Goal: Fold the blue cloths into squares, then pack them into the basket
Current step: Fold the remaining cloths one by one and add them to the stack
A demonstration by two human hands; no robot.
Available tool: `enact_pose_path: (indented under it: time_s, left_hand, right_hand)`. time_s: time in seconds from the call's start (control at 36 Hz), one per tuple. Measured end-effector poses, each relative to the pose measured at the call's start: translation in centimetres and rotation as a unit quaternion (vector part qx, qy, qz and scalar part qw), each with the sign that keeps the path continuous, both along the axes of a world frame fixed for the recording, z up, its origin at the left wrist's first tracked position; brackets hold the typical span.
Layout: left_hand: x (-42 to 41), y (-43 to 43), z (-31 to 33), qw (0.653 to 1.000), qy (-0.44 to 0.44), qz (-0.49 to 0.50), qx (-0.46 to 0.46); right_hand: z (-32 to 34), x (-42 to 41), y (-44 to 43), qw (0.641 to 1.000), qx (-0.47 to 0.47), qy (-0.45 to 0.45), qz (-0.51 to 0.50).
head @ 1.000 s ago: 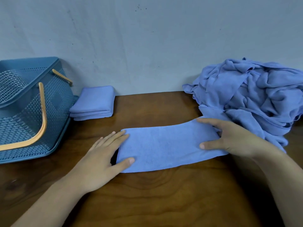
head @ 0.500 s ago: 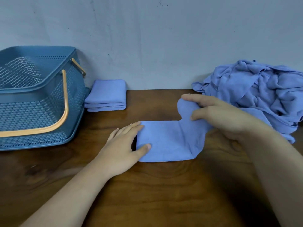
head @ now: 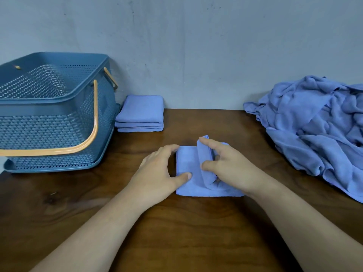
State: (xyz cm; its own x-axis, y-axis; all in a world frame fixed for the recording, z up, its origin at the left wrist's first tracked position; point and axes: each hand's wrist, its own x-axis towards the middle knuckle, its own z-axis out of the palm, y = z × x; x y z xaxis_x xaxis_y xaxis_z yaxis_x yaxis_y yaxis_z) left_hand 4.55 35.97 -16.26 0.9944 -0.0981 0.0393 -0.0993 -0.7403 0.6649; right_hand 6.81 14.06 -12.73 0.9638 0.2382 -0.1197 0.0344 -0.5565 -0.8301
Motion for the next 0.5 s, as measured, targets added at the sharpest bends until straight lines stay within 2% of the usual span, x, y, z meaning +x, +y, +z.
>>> enact_pose_path:
  time_s: [0.11,0.28,0.5]
  left_hand:
    - [-0.1,-0.2,0.3,1.0,0.005,0.009,0.007]
    - [-0.2,-0.2,0.5,1.0,0.0,0.007,0.007]
    - [-0.1,-0.1,0.6,1.0,-0.001,0.009,0.008]
  right_hand:
    - [1.0,-0.1,-0.2,1.0,0.007,-0.012,0.001]
    - [0.7,-0.3,0.8,0.999,0.03,0.045,0.006]
    - [0.1,0.3,0.2,0.997,0.05,0.034,0.037]
